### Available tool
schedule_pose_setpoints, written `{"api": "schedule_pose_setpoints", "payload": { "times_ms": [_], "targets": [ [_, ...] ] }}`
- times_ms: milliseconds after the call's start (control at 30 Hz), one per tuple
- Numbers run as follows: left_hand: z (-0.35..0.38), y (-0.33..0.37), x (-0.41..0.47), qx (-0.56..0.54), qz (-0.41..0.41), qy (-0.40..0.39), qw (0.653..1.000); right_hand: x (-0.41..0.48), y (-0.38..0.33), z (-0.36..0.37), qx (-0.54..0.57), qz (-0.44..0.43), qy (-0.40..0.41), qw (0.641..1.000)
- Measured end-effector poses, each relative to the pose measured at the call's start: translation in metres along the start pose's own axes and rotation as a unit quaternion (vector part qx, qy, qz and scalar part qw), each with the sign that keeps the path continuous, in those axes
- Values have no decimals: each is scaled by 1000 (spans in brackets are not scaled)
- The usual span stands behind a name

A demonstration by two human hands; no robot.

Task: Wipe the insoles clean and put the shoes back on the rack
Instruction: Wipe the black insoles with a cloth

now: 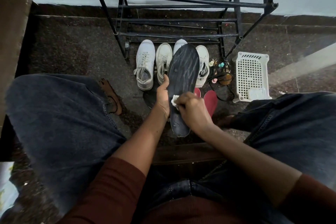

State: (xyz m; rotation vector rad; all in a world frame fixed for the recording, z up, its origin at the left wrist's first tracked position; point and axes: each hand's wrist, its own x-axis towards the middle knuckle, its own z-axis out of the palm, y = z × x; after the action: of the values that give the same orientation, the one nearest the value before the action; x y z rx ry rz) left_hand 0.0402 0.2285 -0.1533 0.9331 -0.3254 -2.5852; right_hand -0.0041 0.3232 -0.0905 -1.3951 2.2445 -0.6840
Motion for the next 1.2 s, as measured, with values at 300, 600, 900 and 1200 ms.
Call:
{"api": "schedule_pose_setpoints", "payload": {
  "times_ms": [300, 600, 900, 1200],
  "targets": [
    [7, -4, -7, -10, -24, -50, 998, 42, 22, -8, -85, 23, 40, 995],
    [2, -5, -2, 20, -22, -18, 999, 16, 20, -3, -49, 24, 45, 998],
    [6, -5, -3, 37, -31, 6, 999, 29, 23, 0, -49, 35, 47, 997],
    [4, -5, 0, 45, 5, 52, 998, 23, 10, 4, -31, 35, 66, 997]
  ]
}}
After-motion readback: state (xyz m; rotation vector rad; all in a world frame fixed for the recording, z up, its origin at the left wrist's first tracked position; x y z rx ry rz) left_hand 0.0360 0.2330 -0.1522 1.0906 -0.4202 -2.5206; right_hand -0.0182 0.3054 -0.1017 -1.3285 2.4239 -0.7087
